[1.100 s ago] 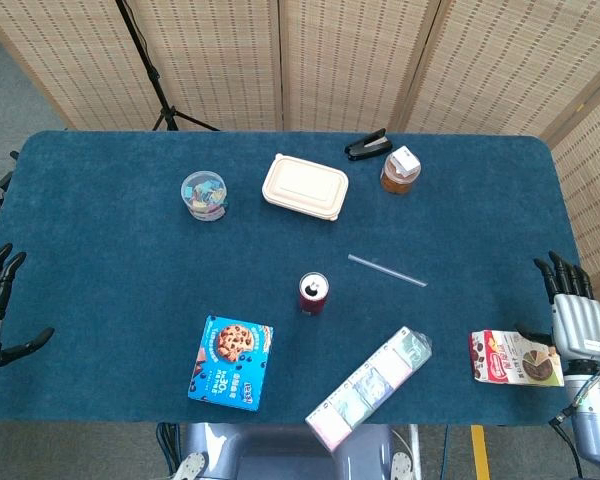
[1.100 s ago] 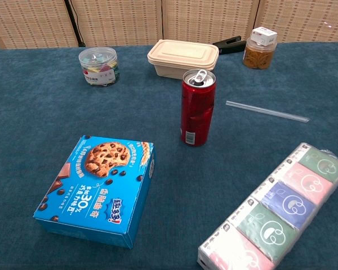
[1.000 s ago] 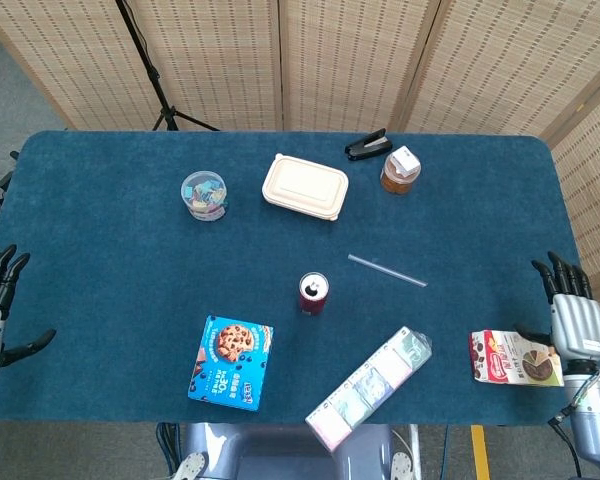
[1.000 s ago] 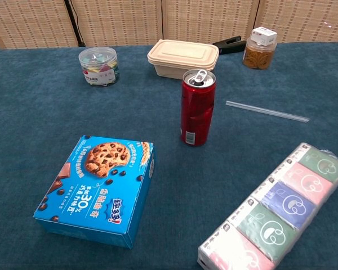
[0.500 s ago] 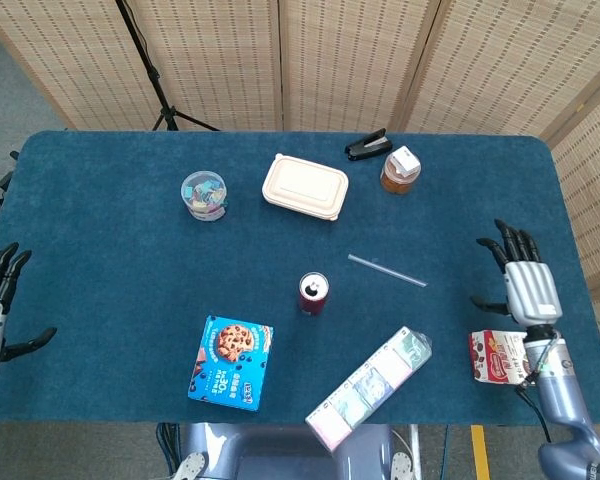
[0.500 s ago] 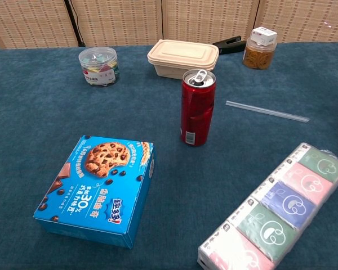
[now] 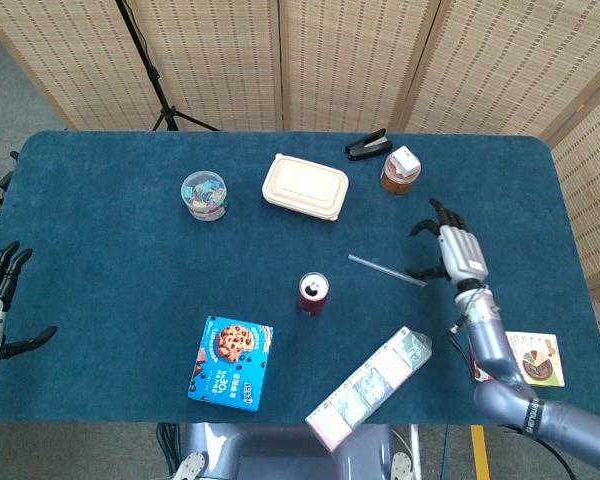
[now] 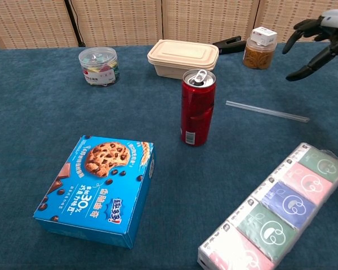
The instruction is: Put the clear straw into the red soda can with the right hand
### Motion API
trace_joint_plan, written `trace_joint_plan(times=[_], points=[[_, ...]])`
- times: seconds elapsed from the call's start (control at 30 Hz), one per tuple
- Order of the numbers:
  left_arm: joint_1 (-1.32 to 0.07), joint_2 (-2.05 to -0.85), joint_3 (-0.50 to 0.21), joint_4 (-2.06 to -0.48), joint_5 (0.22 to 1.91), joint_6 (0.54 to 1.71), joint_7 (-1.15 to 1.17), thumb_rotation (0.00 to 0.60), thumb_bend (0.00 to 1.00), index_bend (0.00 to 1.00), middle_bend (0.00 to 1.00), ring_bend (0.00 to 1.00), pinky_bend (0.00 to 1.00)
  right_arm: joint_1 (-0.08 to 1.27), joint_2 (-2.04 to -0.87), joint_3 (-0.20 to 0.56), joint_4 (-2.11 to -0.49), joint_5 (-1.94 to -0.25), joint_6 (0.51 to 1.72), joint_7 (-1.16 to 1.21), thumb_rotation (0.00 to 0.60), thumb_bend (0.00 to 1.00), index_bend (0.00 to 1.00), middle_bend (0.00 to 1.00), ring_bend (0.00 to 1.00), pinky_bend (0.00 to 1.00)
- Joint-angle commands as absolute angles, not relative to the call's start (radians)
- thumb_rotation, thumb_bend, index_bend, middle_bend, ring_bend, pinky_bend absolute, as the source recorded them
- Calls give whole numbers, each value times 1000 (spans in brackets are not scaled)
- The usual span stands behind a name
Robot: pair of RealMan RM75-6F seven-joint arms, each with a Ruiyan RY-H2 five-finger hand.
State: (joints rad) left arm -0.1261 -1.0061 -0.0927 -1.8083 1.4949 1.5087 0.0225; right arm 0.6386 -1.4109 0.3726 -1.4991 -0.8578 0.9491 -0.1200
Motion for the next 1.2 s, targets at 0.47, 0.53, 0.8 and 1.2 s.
trace_joint_plan(times=[0.47, 0.53, 0.8, 1.2], points=[[-130, -980, -88, -1802, 1496, 1489, -39, 600, 87, 0, 0, 0, 0, 783, -1617, 382, -1358, -635, 961, -279, 600, 180, 438, 0, 0, 0], [-130, -978, -91, -1802, 1490, 1490, -46, 600, 87, 0, 0, 0, 0, 794, -1636, 376, -1336, -625, 958, -291, 600, 183, 440, 0, 0, 0], [-134, -974, -91, -1803, 1487, 1481, -52, 600, 87, 0, 0, 0, 0, 824, -1715, 373, -1227, -582, 950, -324, 600, 251, 443, 0, 0, 0], [-140, -971, -94, -1803, 1474, 1470, -54, 600, 87, 0, 0, 0, 0, 838, -1755, 383, -1148, -531, 894, -333, 600, 267, 456, 0, 0, 0]])
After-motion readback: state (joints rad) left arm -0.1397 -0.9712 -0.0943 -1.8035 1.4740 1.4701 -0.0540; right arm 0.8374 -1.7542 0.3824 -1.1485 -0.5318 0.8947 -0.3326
